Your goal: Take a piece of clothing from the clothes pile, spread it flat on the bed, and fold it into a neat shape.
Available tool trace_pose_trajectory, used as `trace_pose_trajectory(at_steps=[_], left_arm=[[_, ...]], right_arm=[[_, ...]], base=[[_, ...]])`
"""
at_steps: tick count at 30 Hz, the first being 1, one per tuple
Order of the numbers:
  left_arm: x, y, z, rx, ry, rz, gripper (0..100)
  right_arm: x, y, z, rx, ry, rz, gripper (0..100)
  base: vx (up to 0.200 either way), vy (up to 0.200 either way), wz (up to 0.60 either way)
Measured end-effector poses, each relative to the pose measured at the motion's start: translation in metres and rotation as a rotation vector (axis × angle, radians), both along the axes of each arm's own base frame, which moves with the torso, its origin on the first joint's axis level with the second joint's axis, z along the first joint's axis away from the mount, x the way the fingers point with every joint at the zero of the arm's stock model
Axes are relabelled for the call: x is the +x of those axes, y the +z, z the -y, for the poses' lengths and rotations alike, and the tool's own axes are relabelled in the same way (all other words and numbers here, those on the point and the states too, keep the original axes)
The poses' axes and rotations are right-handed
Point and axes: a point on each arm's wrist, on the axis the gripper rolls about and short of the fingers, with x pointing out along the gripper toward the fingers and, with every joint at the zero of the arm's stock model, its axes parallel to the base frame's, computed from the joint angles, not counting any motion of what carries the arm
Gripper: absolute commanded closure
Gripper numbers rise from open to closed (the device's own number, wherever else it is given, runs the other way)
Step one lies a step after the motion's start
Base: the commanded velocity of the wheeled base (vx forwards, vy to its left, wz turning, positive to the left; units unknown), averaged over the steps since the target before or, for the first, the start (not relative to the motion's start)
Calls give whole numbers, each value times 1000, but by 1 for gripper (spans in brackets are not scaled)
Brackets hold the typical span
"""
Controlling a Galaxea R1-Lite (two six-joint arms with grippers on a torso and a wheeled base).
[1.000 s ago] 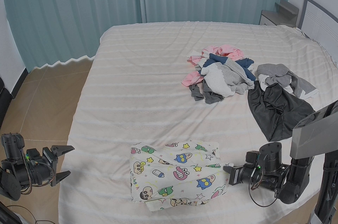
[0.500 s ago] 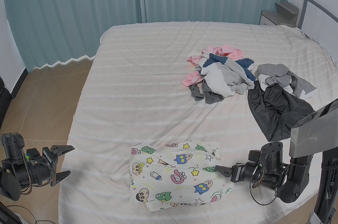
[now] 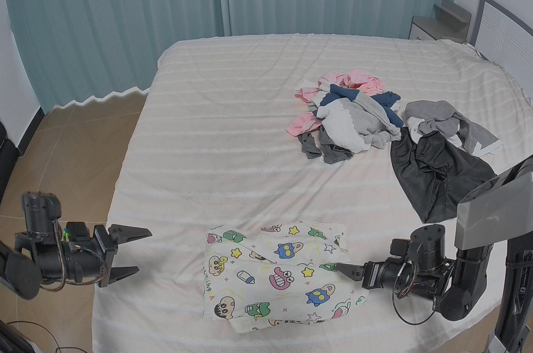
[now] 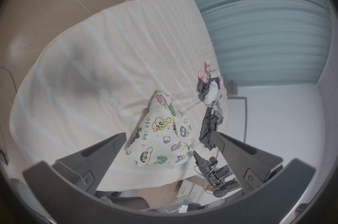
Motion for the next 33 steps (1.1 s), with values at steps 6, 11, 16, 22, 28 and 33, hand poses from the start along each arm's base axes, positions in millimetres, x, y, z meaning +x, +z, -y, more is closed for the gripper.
trace_pose_trajectory(at_steps=[6,11,16,22,28,33], left_arm=[[38,-5,9,206,-107,23,0],[60,-37,22,333,-212,-2,0],[76,-60,38,366,-264,82,0],[79,-80,66,367,-345,178,0],[75,-100,94,369,-442,181,0],[78,-110,108,368,-473,210,0]], right_arm=[[2,-8,-7,22,24,-32,0],[7,-13,-12,55,59,-48,0],[13,-17,-16,74,71,-50,0],[21,-22,-21,118,74,-73,0],[31,-29,-29,157,58,-135,0],[39,-30,-37,153,63,-152,0]], base=[[0,0,0],[0,0,0],[0,0,0],[0,0,0],[0,0,0],[0,0,0]])
